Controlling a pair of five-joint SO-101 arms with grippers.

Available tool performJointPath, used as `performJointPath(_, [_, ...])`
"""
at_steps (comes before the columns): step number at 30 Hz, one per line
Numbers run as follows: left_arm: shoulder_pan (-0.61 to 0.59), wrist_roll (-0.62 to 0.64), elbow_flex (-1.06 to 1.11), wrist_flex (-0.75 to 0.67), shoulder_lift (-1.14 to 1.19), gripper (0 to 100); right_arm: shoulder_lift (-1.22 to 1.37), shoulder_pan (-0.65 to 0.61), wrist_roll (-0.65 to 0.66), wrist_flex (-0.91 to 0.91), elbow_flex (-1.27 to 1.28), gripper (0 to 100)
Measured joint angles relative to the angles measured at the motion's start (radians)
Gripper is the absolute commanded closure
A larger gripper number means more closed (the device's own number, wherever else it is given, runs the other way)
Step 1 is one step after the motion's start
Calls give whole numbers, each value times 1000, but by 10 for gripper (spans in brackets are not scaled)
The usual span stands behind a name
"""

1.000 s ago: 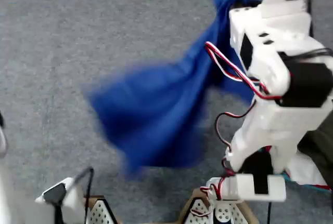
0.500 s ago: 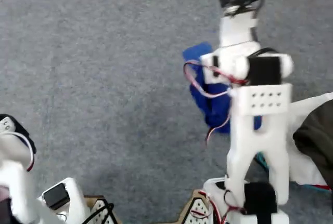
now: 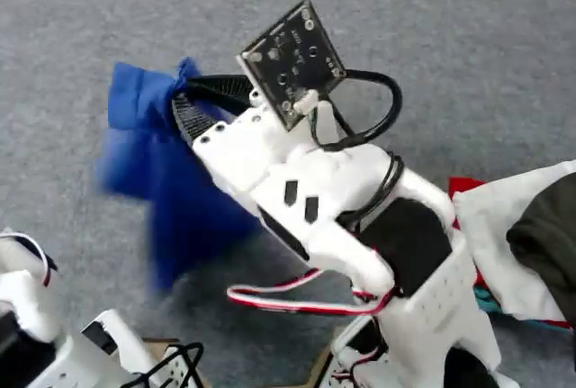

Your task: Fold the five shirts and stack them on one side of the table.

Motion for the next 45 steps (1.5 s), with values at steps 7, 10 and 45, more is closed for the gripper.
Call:
performJointPath(7, [-3, 0, 86, 0, -150, 981, 44, 206, -26, -11, 209, 994])
performJointPath(10, [0, -21, 160, 0, -192, 981, 46, 262, 29, -46, 350, 994])
performJointPath(45, [364, -54, 28, -2, 872, 857, 17, 620, 459, -528, 957, 810])
